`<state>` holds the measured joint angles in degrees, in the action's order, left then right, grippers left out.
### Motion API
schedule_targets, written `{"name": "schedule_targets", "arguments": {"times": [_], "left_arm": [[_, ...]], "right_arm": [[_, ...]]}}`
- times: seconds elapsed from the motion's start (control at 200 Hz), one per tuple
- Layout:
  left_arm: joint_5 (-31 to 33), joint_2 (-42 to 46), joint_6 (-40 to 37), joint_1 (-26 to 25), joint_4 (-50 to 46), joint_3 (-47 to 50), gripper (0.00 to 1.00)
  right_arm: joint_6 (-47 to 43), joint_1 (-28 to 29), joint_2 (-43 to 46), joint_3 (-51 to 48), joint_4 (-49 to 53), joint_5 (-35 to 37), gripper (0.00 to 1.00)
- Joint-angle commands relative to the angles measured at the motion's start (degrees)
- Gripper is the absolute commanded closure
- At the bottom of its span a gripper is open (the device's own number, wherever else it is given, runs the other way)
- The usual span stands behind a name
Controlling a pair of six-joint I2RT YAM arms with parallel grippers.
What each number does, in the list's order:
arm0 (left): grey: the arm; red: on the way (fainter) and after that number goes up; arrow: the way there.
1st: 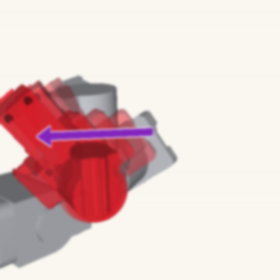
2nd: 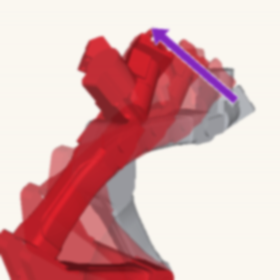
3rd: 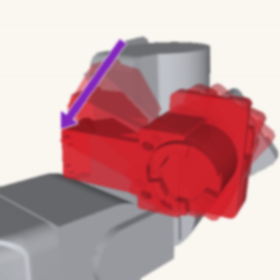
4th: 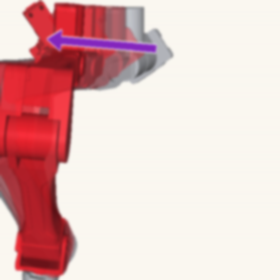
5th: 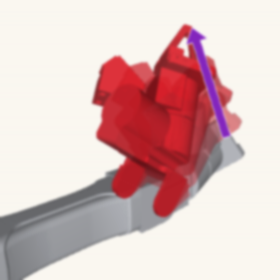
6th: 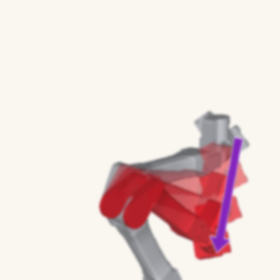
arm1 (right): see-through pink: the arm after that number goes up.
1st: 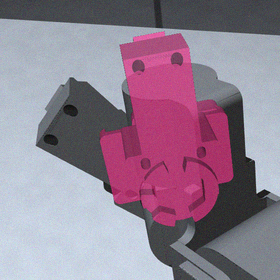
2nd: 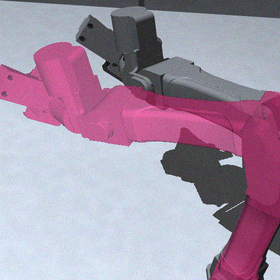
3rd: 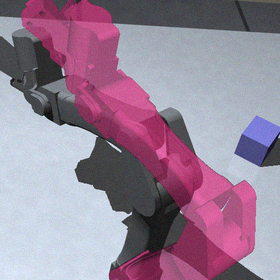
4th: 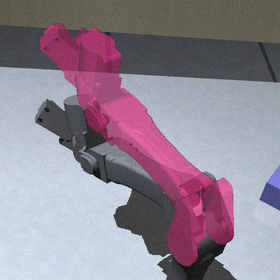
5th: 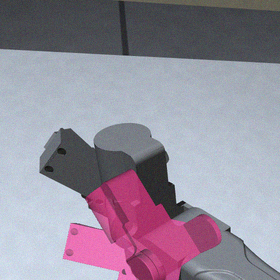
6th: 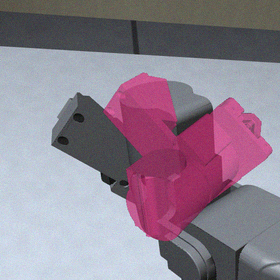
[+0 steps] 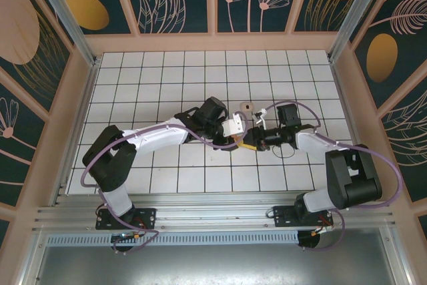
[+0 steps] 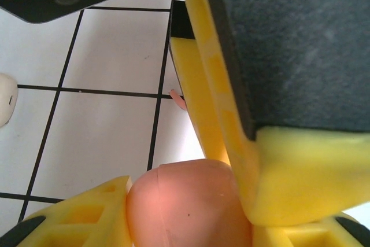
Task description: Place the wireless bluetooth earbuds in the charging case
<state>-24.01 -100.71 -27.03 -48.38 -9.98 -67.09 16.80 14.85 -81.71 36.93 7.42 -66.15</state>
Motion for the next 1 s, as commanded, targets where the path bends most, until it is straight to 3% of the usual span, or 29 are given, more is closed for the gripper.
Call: {"name": "schedule_targets", "arguments": {"times": [0.0,0.42,0.696,0.891,0.996], "left_arm": [[-1.84,2.11,-1.70,-0.76,1.88,0.51,0.62],[-2.87,5.76,-1.97,-1.51,3.81,1.85,0.62],[-2.36,6.22,-2.15,-1.63,4.18,2.58,0.62],[-1.85,7.15,-1.90,-1.97,4.61,2.49,0.60],[-0.58,7.37,-0.17,-1.98,5.14,2.39,0.53]], "right_arm": [[-1.04,0.84,-1.22,2.11,-1.56,-1.85,0.56],[-1.42,1.04,-2.44,2.89,-2.27,-2.12,0.62],[0.56,0.71,-0.80,2.45,-3.74,-1.08,0.60],[0.35,0.70,-0.23,2.18,-3.92,-1.43,0.75],[0.73,0.24,1.92,1.66,-4.91,-0.33,0.78]]}}
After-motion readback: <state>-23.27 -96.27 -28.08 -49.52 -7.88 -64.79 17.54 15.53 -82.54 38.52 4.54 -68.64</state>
